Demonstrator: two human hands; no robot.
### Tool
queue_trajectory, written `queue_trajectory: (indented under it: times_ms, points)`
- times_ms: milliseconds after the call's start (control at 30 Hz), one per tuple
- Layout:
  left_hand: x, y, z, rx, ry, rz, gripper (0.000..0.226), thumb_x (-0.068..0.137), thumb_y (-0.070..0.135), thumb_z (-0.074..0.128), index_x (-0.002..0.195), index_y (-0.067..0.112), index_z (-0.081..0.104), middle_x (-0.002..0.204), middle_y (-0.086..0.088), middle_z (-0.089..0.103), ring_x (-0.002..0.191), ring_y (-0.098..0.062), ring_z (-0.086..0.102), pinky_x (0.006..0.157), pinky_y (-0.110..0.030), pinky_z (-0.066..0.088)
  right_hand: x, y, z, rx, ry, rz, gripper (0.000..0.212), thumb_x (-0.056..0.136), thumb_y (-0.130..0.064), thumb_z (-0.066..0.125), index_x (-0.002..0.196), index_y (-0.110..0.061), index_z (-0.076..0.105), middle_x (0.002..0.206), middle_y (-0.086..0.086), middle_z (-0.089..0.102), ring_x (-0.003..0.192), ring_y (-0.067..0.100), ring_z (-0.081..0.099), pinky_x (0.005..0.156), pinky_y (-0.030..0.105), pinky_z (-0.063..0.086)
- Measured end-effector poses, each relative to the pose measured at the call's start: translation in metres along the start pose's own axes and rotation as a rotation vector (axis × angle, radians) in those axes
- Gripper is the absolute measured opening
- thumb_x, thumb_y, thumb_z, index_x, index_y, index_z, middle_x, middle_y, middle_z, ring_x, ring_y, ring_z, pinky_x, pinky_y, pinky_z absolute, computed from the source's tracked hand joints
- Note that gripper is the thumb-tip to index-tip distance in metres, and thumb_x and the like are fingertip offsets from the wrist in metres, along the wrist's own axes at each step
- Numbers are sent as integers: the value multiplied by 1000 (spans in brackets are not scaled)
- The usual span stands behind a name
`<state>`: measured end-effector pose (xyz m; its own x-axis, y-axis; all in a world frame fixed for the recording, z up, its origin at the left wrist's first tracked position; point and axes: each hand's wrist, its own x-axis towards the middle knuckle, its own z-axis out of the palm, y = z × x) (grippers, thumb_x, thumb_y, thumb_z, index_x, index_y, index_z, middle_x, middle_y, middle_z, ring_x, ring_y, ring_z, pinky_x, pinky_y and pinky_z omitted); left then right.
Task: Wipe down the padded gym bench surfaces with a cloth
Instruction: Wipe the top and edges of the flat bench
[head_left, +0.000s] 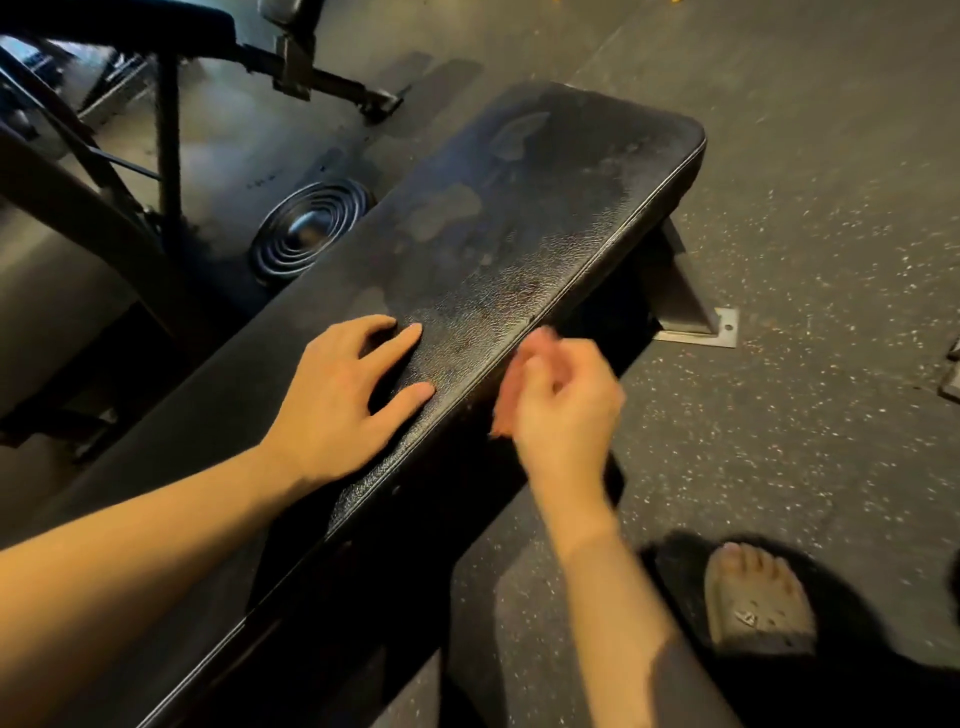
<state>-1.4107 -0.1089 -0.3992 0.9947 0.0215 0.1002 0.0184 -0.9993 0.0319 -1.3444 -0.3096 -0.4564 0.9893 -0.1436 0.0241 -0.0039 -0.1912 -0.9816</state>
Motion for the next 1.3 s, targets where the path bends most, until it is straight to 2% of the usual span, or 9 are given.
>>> queue_trajectory:
  times_ms: [100,200,267,500,667,867,1033,1200,1300]
  points:
    - [-3,1,14,-46,56,-21,64,99,59,46,151,23,51,146,-10,49,134,-30,45,114,-50,34,41,13,-1,-72,60,62,21,97,-24,58,76,-21,59,72,-3,65,77,25,65,80,49,52]
    - [-3,-1,14,-51,68,-21,63,99,58,47,152,24,50,146,-10,49,132,-31,46,113,-52,33,-40,2,12,72,-107,78,34,104,-41,54,75,-22,55,69,-2,63,68,27,64,68,52,52]
    - [-3,-3,13,-38,65,-3,63,100,57,46,152,23,49,146,-10,48,128,-32,47,112,-52,33,-104,-8,10,87,-220,-11,22,99,-27,64,79,-21,60,77,-3,65,73,21,63,69,46,50]
    - [-5,-2,15,-32,65,-16,61,101,55,44,153,24,47,147,-9,46,133,-30,44,115,-50,29,15,18,11,-49,42,93,27,101,-32,52,78,-20,59,73,2,66,75,28,66,77,50,54]
    - [-4,-2,15,-21,72,-7,60,101,53,45,153,23,48,146,-10,47,128,-32,47,112,-56,32,-118,-17,9,32,-236,-56,17,95,-16,68,80,-14,61,79,1,64,75,21,60,69,39,46]
    - [-5,-1,15,-30,65,-17,60,101,52,45,154,25,46,149,-9,46,134,-29,42,115,-49,29,16,17,10,-98,33,52,27,99,-30,53,75,-16,56,74,7,67,74,29,65,75,45,53]
    - [-6,-2,15,-28,69,-11,60,100,53,44,154,25,46,148,-9,46,133,-29,43,114,-46,28,-98,-20,11,-31,-184,-83,13,94,-16,66,82,-13,61,80,3,65,76,19,57,70,35,43]
    - [-5,-1,14,-37,56,-30,60,101,53,43,154,26,46,149,-8,45,136,-28,41,115,-48,28,20,15,8,-170,23,-5,22,97,-24,54,83,-11,66,81,9,68,80,33,63,74,45,48]
    - [-5,-1,14,-41,61,-31,60,100,52,45,154,26,46,149,-7,45,136,-28,41,116,-47,28,-21,5,11,-183,-23,-54,29,101,-27,51,81,-10,61,80,8,64,78,34,61,70,44,42]
